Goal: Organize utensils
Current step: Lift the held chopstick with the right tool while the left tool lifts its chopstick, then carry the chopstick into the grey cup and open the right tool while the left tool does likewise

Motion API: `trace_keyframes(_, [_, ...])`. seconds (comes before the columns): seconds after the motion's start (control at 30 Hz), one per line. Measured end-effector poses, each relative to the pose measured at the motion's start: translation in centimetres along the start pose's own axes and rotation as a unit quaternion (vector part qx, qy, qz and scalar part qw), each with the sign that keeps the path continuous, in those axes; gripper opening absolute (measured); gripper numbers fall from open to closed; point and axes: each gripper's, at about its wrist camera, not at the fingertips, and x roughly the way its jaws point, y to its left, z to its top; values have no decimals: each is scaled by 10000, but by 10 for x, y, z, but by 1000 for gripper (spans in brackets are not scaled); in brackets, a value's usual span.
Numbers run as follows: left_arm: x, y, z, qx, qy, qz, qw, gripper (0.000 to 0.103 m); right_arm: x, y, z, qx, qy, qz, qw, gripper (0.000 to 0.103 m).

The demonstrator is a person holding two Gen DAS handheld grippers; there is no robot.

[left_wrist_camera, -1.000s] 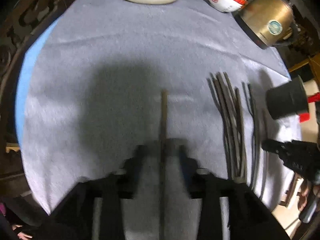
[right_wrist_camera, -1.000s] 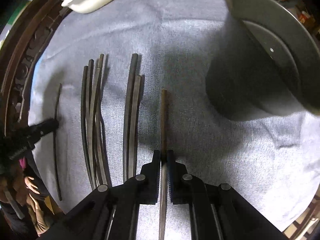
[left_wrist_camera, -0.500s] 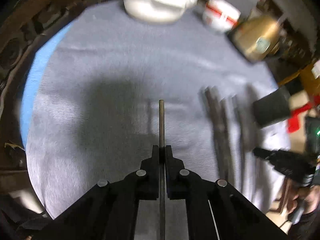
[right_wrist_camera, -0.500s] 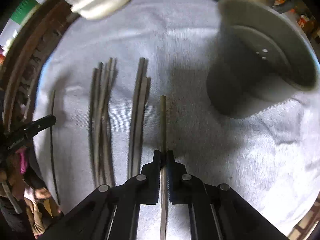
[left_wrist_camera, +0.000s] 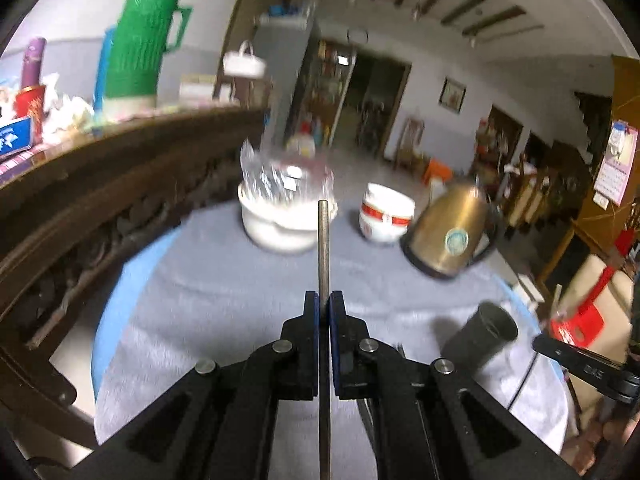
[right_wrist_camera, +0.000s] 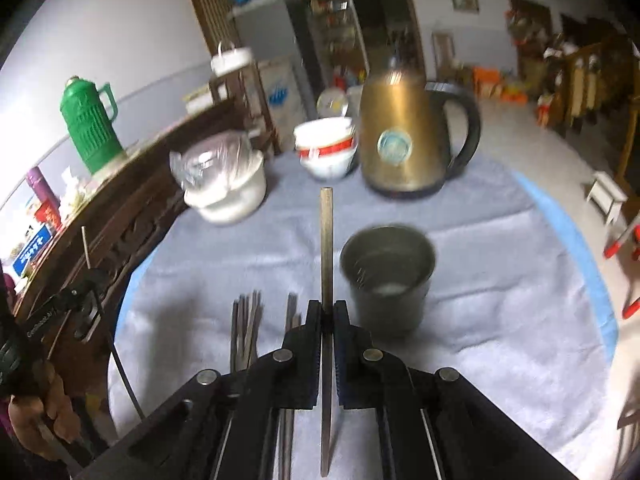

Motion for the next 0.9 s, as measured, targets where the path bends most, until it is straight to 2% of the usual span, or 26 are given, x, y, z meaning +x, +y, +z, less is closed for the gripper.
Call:
trace_keyframes(0.17, [4, 2, -16, -101, -509, 153, 9985, 5, -26, 0, -3, -136, -439, -184, 9988, 6])
trace_keyframes(0.43, [11, -4, -20, 78, -903, 373, 9952, 5, -39, -2, -1, -332, -780, -401, 9956, 6])
trace_keyframes(0.67, [10, 1, -41, 160, -859, 479, 9950, 5, -46, 1, -8, -465, -849, -459, 9942, 6])
trace_keyframes(0.9, [-17, 5, -56, 240, -1006, 424, 9937, 6, -60, 1, -19, -436, -780, -375, 9953, 6])
